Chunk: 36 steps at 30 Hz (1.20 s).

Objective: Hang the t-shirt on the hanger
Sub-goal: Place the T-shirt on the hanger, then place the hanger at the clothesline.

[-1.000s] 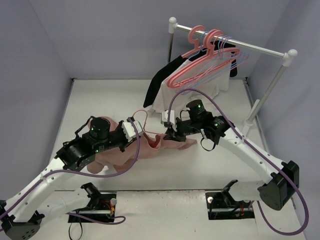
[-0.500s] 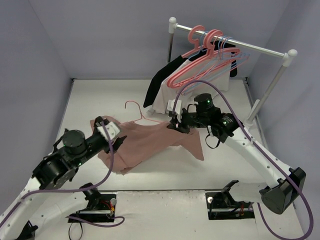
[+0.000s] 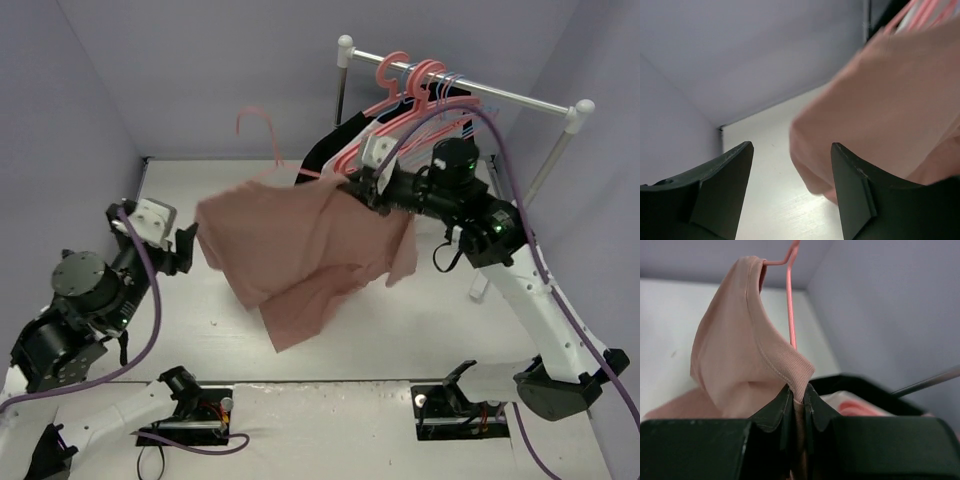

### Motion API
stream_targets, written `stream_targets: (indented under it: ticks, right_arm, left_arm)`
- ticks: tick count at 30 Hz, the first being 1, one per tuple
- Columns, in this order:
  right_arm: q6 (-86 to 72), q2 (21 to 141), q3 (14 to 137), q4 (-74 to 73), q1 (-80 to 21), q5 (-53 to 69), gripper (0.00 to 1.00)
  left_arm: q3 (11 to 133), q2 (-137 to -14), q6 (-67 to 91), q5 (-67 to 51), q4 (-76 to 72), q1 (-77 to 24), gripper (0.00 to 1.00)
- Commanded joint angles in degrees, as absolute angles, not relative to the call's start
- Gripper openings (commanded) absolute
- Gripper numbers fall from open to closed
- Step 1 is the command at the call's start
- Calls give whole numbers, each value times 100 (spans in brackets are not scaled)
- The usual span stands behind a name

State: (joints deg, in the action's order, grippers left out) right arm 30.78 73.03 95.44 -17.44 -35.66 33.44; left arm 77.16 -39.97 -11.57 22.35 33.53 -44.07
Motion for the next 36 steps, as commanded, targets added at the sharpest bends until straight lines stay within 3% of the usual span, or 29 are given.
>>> stream_targets:
  ticks: [1, 5, 9, 13, 22, 30, 36]
  right_arm:
    - [2814, 7711, 11305, -800, -3533, 3129, 0]
    - [2505, 8285, 12802, -758, -3533, 3159, 0]
    - [2332, 8275, 12801, -756, -3533, 3454, 0]
    - [2338, 7290, 11108, -752, -3533, 3645, 0]
    - [1921, 5075, 7388, -815, -3521, 1908, 0]
    - [1225, 4270, 6093, -1262, -3516, 693, 0]
    - [1206, 4387, 5941, -1951, -3524, -361, 0]
  left_arm:
    - [8588, -4401, -1256, 2951, 3208, -4412, 59]
    - [8870, -4481, -1267, 2953, 3217, -4403, 59]
    - [8896, -4403, -1257, 2944, 3226, -4412, 59]
    - [8624, -4048, -1217, 3006, 3226, -4412, 59]
    - [8227, -3777, -1034, 2934, 3363, -4412, 59]
    - [7874, -3973, -914, 2834, 3295, -4412, 59]
    - [7700, -3903, -879, 2751, 3138, -4404, 59]
